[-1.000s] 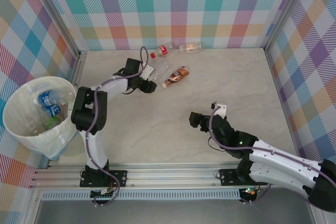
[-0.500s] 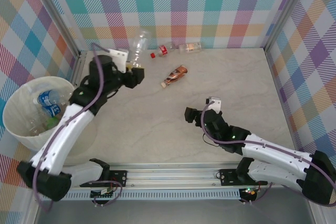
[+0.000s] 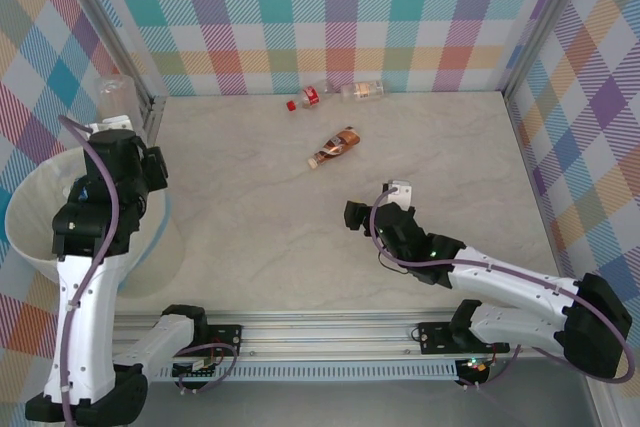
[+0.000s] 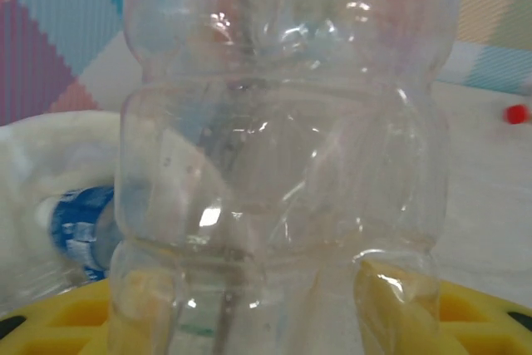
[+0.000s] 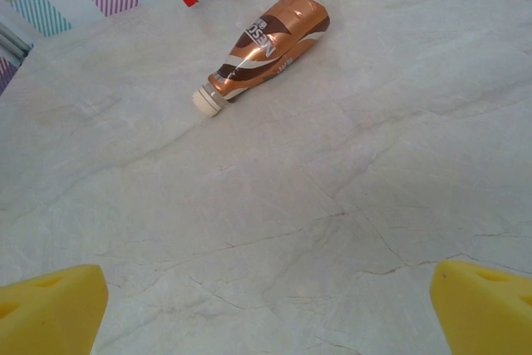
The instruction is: Put the plastic bottles in the bin
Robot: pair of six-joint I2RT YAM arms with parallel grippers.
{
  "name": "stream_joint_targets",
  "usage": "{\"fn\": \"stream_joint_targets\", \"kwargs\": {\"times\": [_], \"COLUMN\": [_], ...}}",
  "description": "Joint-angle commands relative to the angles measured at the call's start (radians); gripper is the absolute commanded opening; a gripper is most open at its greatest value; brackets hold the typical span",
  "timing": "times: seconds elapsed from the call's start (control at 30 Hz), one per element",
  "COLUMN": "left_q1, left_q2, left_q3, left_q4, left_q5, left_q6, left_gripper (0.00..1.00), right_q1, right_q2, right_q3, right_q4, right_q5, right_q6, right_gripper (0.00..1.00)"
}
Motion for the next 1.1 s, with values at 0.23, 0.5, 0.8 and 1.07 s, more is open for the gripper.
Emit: {"fn": "stream_joint_targets", "kwargs": {"times": [0.23, 0.5, 0.8, 1.07], "left_q1": [0.105, 0.141, 0.099, 0.083], "left_q2": [-0.073, 0.059, -0.002, -0.027], "left_q3": [-0.115, 0.007, 0.008, -0.103], "left_q4": [0.007, -0.12, 0.009, 0.247], "left_q5": [-0.355, -0.36, 0.083, 0.642], "left_q6": [0.034, -0.065, -0.157, -0.195], "left_gripper": [0.41, 0.96, 1.0, 1.0], "right_q1": [-0.008, -0.116, -0.336, -0.352], "right_q2": [-0.013, 0.045, 0.469, 0.995], "right_q3": [0.023, 0.074, 0.46, 1.003], "right_q4": [-0.006, -0.018, -0.143, -0.298], "right_q5": [-0.013, -0.218, -0.481, -0.364], "right_q6": [-0.007, -0.064, -0.09, 0.088], "right_gripper": [1.0, 1.0, 1.0, 1.0]}}
